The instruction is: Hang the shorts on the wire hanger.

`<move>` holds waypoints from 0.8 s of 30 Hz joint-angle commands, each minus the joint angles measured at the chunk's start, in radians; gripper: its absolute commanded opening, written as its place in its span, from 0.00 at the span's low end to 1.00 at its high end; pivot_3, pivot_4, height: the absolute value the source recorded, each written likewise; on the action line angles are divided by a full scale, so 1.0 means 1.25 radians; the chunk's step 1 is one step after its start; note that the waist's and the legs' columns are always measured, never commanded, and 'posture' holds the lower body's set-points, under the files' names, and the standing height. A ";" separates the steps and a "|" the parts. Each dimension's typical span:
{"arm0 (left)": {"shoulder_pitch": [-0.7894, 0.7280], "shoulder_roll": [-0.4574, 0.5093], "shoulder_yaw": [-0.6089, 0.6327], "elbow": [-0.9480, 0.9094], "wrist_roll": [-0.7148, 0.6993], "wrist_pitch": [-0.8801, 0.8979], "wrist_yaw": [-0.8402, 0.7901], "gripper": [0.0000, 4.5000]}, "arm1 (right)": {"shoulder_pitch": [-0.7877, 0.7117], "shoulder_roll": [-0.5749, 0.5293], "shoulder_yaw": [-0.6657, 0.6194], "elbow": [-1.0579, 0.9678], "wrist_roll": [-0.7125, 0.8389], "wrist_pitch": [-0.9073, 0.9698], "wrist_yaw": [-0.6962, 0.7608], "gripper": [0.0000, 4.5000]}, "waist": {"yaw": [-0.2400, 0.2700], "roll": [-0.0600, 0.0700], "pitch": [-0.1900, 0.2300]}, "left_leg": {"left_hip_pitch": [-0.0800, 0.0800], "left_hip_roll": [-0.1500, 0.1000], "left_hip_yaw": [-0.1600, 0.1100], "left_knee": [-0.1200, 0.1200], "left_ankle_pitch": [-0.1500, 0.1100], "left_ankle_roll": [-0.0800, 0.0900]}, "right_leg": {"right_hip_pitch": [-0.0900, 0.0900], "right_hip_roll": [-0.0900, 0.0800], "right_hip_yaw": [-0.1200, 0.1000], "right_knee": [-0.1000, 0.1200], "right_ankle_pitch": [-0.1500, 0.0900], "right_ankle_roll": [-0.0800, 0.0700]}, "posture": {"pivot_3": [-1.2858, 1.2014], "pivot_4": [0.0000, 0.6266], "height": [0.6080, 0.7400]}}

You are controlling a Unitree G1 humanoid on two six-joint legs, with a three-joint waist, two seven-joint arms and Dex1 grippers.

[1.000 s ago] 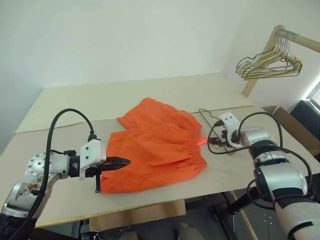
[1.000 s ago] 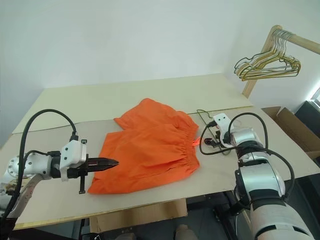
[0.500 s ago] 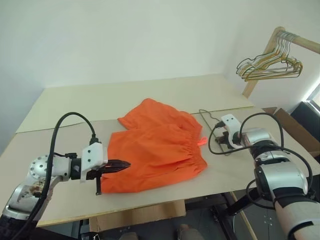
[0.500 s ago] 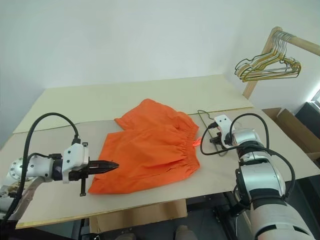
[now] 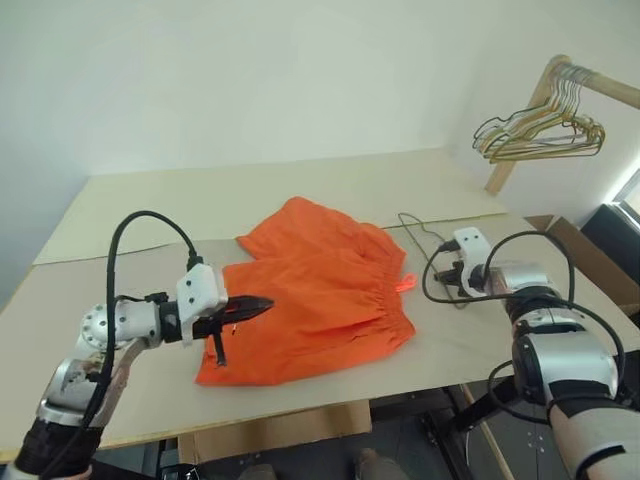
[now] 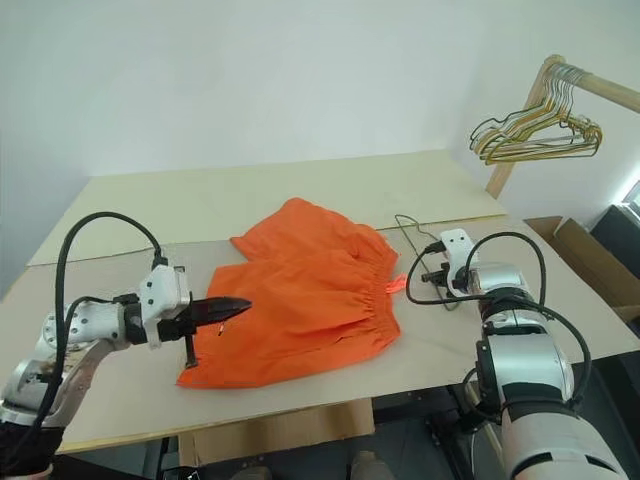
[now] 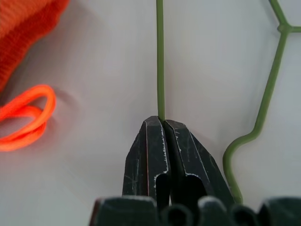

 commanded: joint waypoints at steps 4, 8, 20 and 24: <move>-0.148 -0.185 0.086 0.033 -0.253 0.268 0.239 0.00 | 0.157 0.054 -0.057 -0.582 0.090 0.096 -0.063 0.01 | -0.002 0.000 0.000 | -0.002 0.000 -0.006 0.000 0.000 0.000 | -0.001 0.000 0.000 0.000 0.000 0.001 | 0.52 0.00 1.00; -0.219 -0.280 0.129 0.072 -0.391 0.364 0.324 0.00 | 0.303 0.103 0.021 -0.895 0.093 -0.038 -0.025 0.01 | 0.000 0.000 0.000 | -0.002 0.000 -0.009 0.000 0.000 0.000 | -0.002 0.000 0.000 0.002 0.000 0.001 | 0.52 0.00 1.00; -0.280 -0.355 0.212 0.137 -0.546 0.391 0.426 0.00 | 0.441 0.236 0.201 -1.056 -0.019 -0.268 -0.100 0.01 | 0.000 0.000 0.000 | -0.002 -0.001 -0.008 0.004 0.000 -0.001 | -0.001 0.000 -0.002 0.002 0.001 0.001 | 0.52 0.00 1.00; -0.268 -0.355 0.212 0.109 -0.589 0.405 0.404 0.00 | 0.433 0.246 0.201 -1.044 -0.022 -0.264 -0.106 0.01 | 0.001 0.000 0.000 | -0.002 -0.002 -0.008 0.004 0.001 -0.002 | 0.000 0.000 -0.002 0.002 0.001 0.001 | 0.52 0.00 1.00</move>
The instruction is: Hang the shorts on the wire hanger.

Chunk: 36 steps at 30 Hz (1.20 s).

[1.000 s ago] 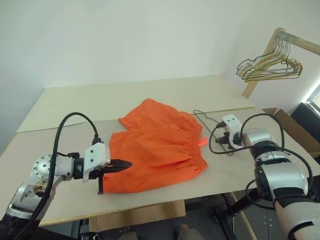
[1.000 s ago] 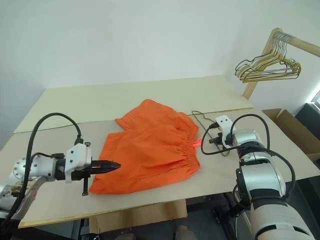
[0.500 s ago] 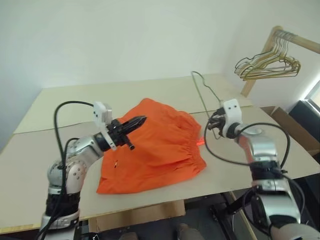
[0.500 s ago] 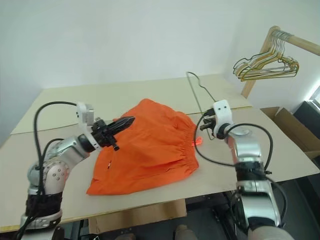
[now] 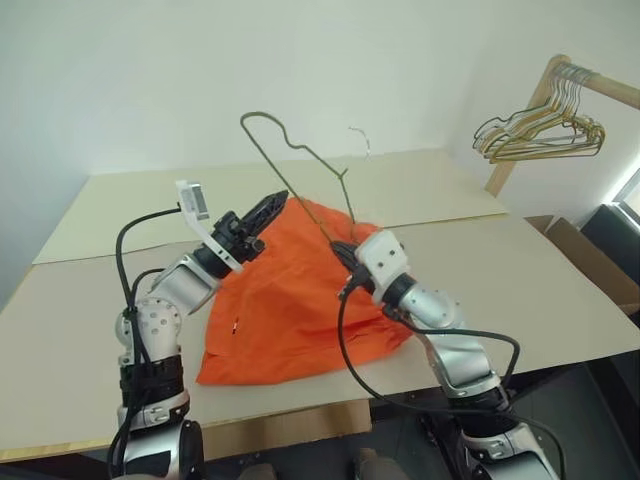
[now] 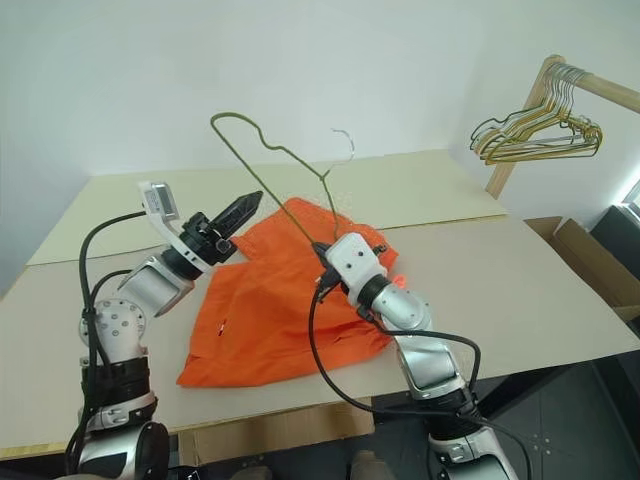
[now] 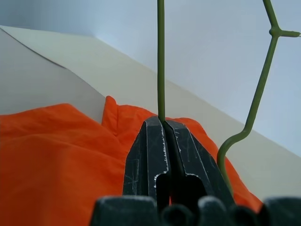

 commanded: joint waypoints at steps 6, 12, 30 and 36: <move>0.050 0.025 -0.065 -0.141 0.076 -0.103 -0.093 0.00 | -0.037 0.000 -0.017 -0.001 -0.017 -0.034 -0.013 0.01 | 0.000 0.000 0.000 | 0.000 0.000 0.002 0.000 0.000 0.000 | 0.000 0.000 0.000 0.000 0.000 0.000 | 0.53 0.00 1.00; 0.066 0.036 -0.080 -0.129 0.093 -0.111 -0.088 0.26 | -0.052 0.003 -0.031 0.010 -0.020 -0.037 -0.022 0.00 | 0.001 0.000 0.000 | 0.000 0.000 0.002 0.000 0.000 0.000 | 0.000 0.000 0.000 0.000 0.000 0.000 | 0.52 0.00 1.00; -0.019 -0.003 -0.022 -0.026 0.026 -0.101 -0.008 0.91 | -0.018 -0.024 0.023 -0.010 -0.038 -0.151 0.028 0.00 | 0.003 0.000 0.000 | 0.000 0.000 0.002 0.000 0.000 0.000 | 0.000 0.000 -0.001 -0.002 0.000 0.000 | 0.52 0.00 1.00; -0.016 -0.004 -0.031 -0.027 0.031 -0.089 0.008 0.56 | -0.012 -0.022 0.022 0.001 -0.059 -0.153 0.016 0.00 | 0.002 0.000 0.000 | 0.000 0.000 0.002 0.000 0.000 0.000 | 0.001 0.000 -0.001 -0.001 0.000 0.000 | 0.52 0.00 1.00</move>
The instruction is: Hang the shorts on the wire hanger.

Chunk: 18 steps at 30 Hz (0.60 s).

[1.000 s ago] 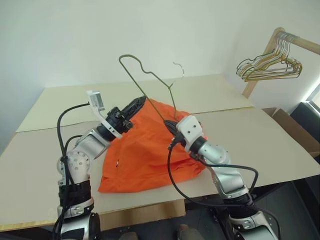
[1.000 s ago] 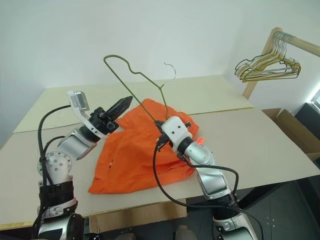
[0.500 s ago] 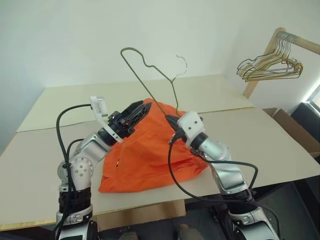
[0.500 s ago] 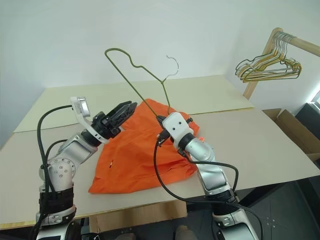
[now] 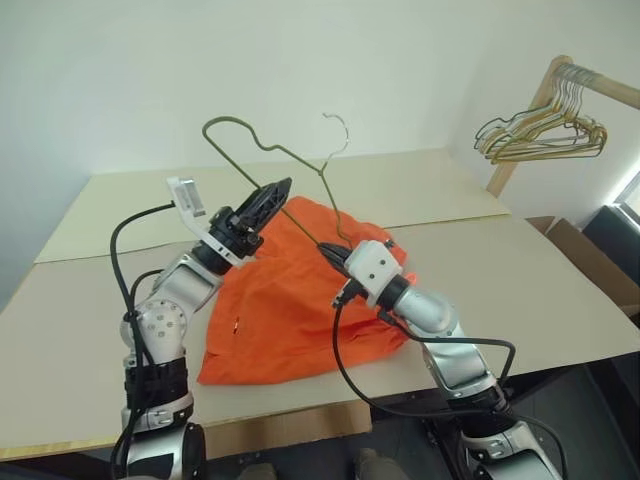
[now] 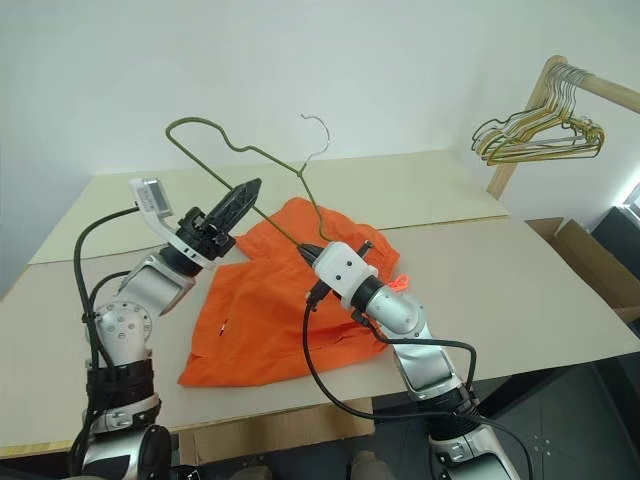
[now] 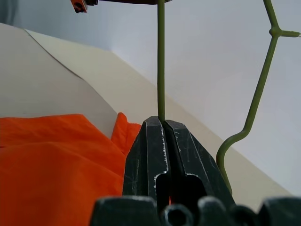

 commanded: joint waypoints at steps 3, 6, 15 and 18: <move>-0.023 -0.006 -0.013 0.006 0.017 -0.012 0.024 0.34 | -0.013 0.007 -0.010 0.002 -0.031 -0.044 -0.035 0.00 | 0.000 0.000 0.000 | 0.000 0.000 0.000 0.000 0.000 0.000 | 0.000 0.000 0.000 0.000 0.000 0.000 | 0.52 0.00 1.00; -0.024 -0.012 -0.020 0.012 0.036 -0.026 0.033 0.12 | -0.017 0.015 -0.007 0.015 -0.056 -0.060 -0.060 0.00 | 0.000 0.000 0.000 | 0.000 0.000 0.000 0.000 0.000 0.000 | 0.000 0.000 0.000 0.000 0.000 0.000 | 0.52 0.00 1.00; -0.034 -0.018 -0.031 0.037 0.092 -0.046 0.043 0.00 | -0.027 -0.013 0.028 0.066 -0.176 -0.180 -0.115 0.12 | -0.002 0.000 0.000 | 0.000 0.000 0.000 0.000 0.000 0.000 | 0.000 0.000 0.000 0.000 0.000 0.000 | 0.52 0.00 1.00; -0.027 -0.010 -0.036 0.032 0.124 -0.075 0.021 0.00 | -0.025 -0.010 0.014 0.069 -0.176 -0.192 -0.133 0.32 | -0.003 0.000 0.000 | 0.000 0.000 0.000 0.000 0.000 0.000 | 0.000 0.000 0.000 0.000 0.000 0.000 | 0.52 0.00 1.00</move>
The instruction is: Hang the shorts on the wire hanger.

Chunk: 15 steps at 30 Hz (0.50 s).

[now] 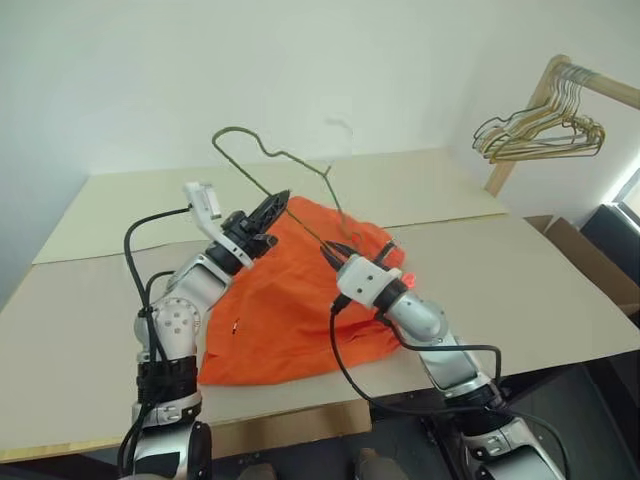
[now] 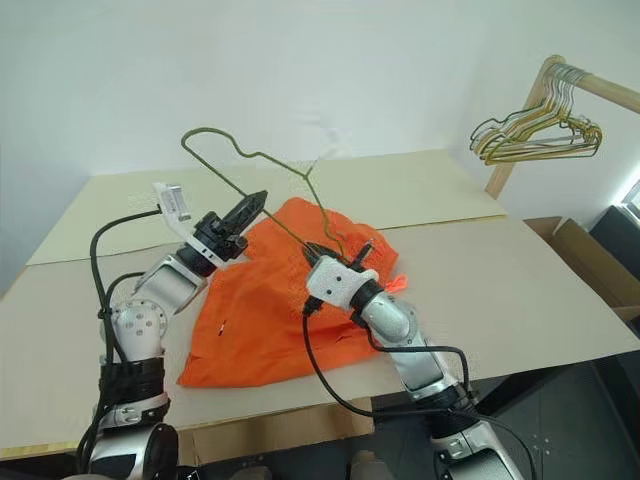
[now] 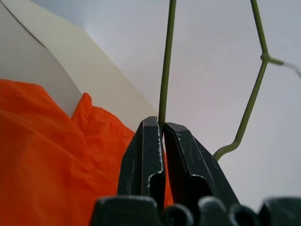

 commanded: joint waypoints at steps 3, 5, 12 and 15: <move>-0.010 0.024 0.009 -0.019 0.040 -0.064 -0.051 0.00 | -0.003 -0.008 -0.055 -0.063 0.122 0.004 0.065 0.56 | 0.001 0.000 0.000 | 0.000 0.000 0.000 0.000 0.000 0.000 | 0.000 0.000 0.000 0.000 0.000 0.000 | 0.52 0.00 1.00; -0.009 0.039 0.020 -0.018 0.034 -0.072 -0.078 0.00 | 0.014 -0.030 -0.085 -0.110 0.240 0.080 0.148 0.68 | 0.001 0.000 0.000 | 0.000 0.000 0.000 0.000 0.000 0.000 | 0.000 0.000 0.000 0.000 0.000 0.000 | 0.52 0.00 1.00; 0.024 0.164 0.038 -0.062 -0.028 -0.088 -0.374 0.00 | -0.020 -0.238 -0.288 -0.133 0.790 0.564 0.502 0.99 | 0.001 0.000 0.001 | 0.000 0.000 0.000 0.000 0.000 0.000 | 0.001 0.000 -0.001 -0.002 0.000 0.000 | 0.52 0.00 1.00; 0.014 0.206 0.059 -0.078 -0.088 -0.071 -0.473 0.00 | -0.090 -0.366 -0.268 -0.003 0.846 0.687 0.703 0.99 | 0.001 0.000 0.001 | 0.000 0.001 0.001 0.000 0.000 0.000 | 0.002 0.000 -0.001 -0.002 0.000 0.000 | 0.52 0.00 1.00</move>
